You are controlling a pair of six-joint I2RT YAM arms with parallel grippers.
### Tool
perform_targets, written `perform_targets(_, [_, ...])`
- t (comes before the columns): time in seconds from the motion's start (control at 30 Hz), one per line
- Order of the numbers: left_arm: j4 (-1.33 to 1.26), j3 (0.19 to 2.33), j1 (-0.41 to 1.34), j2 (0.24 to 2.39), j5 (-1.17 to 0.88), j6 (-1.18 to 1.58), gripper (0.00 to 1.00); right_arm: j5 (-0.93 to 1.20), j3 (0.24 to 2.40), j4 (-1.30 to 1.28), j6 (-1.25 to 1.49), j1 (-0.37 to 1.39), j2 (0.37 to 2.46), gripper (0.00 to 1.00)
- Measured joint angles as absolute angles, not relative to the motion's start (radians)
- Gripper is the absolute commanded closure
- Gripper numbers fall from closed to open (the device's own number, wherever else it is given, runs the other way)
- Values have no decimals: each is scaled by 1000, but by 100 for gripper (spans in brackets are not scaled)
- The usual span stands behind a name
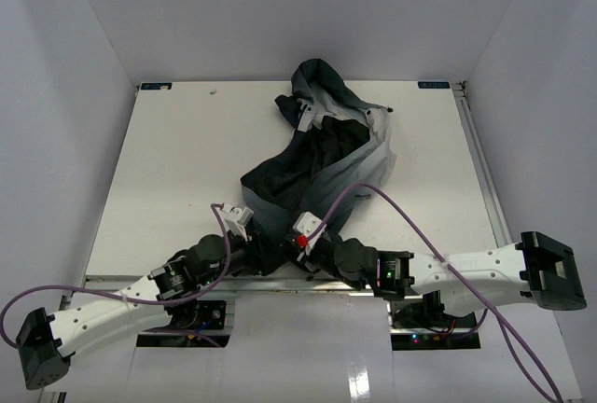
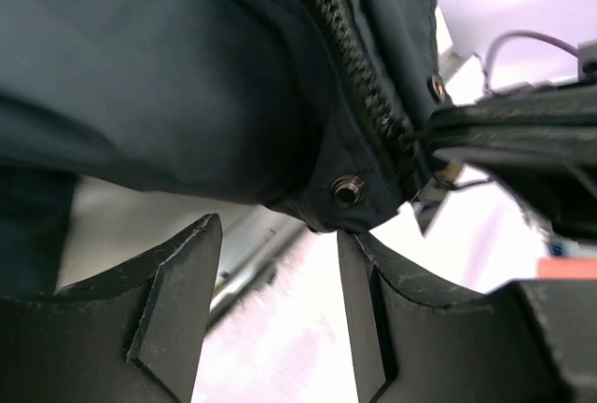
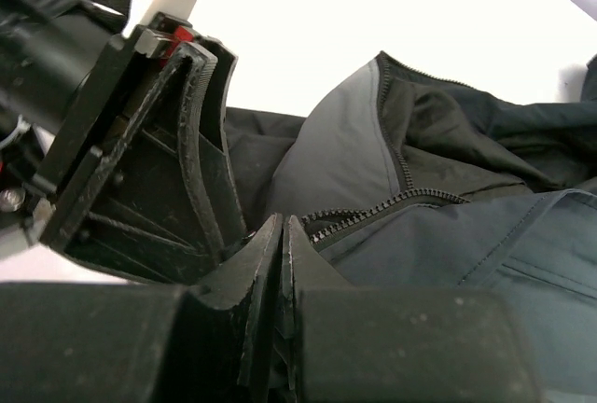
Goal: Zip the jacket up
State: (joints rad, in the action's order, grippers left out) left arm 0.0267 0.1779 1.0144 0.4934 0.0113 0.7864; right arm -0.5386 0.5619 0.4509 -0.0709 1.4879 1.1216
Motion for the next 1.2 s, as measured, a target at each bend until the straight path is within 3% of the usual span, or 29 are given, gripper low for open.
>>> perform_targets(0.57, [68,245,1019,463,212,599,42,-618,713,422,14,1468,1245,92])
perform_targets(1.2, [21,264,1021,499,231,537,37,-600,732,396,46,1440,1267,92])
